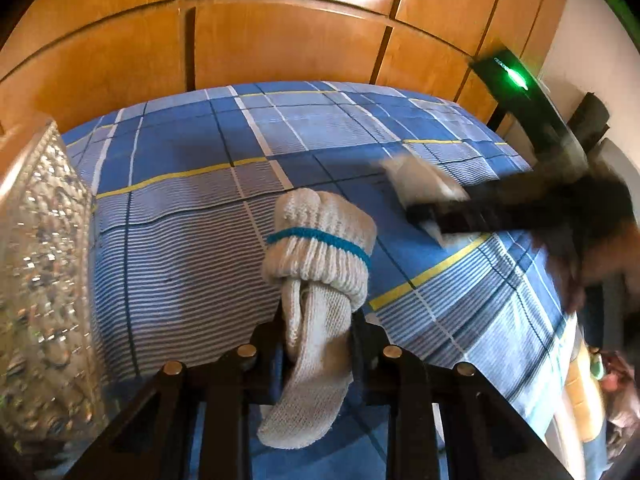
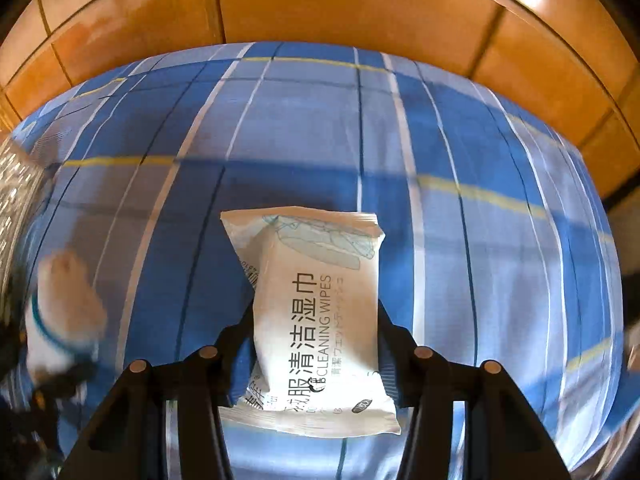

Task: Organize soft objects
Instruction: 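Carry the white knit glove into the gold tray and open the left tool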

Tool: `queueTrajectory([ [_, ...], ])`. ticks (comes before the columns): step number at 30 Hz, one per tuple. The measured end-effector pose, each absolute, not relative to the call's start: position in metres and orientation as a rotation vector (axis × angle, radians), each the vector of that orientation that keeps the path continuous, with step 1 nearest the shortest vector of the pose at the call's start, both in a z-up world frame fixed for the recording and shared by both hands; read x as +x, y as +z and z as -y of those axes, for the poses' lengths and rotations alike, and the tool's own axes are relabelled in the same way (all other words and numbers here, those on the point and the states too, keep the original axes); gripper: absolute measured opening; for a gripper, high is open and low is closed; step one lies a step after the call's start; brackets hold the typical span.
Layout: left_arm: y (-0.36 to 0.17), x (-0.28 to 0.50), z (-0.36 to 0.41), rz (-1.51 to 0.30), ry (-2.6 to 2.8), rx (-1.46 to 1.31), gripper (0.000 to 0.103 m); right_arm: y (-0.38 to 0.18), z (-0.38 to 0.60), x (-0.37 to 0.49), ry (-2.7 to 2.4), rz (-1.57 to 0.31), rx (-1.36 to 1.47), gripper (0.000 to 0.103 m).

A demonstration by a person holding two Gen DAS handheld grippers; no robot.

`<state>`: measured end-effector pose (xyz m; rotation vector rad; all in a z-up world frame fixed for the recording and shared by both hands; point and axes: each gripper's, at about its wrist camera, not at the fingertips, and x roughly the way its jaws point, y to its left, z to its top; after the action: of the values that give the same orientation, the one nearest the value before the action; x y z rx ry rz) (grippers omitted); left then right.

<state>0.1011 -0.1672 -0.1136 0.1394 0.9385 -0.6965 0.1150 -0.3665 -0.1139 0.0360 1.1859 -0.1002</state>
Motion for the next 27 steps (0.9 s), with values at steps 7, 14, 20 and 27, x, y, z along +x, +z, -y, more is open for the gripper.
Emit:
queueTrajectory([
  [7,-0.081,0.092,0.161,-0.899,-0.698,0.131,0.025,-0.113,0.344,0.064,-0.136,-1.141,0.117,0.053],
  [14,-0.019,0.127,0.154,-0.861,-0.655,0.119,0.025,-0.116,0.322,0.049,-0.157,-1.092,0.098,0.053],
  [20,0.031,0.199,0.123,-0.885,-0.546,0.061,0.025,-0.117,0.322,0.046,-0.172,-1.071,0.111,0.053],
  [27,0.071,0.283,0.042,-0.891,-0.344,0.017,0.025,-0.117,0.319,0.04,-0.176,-1.048,0.108,0.053],
])
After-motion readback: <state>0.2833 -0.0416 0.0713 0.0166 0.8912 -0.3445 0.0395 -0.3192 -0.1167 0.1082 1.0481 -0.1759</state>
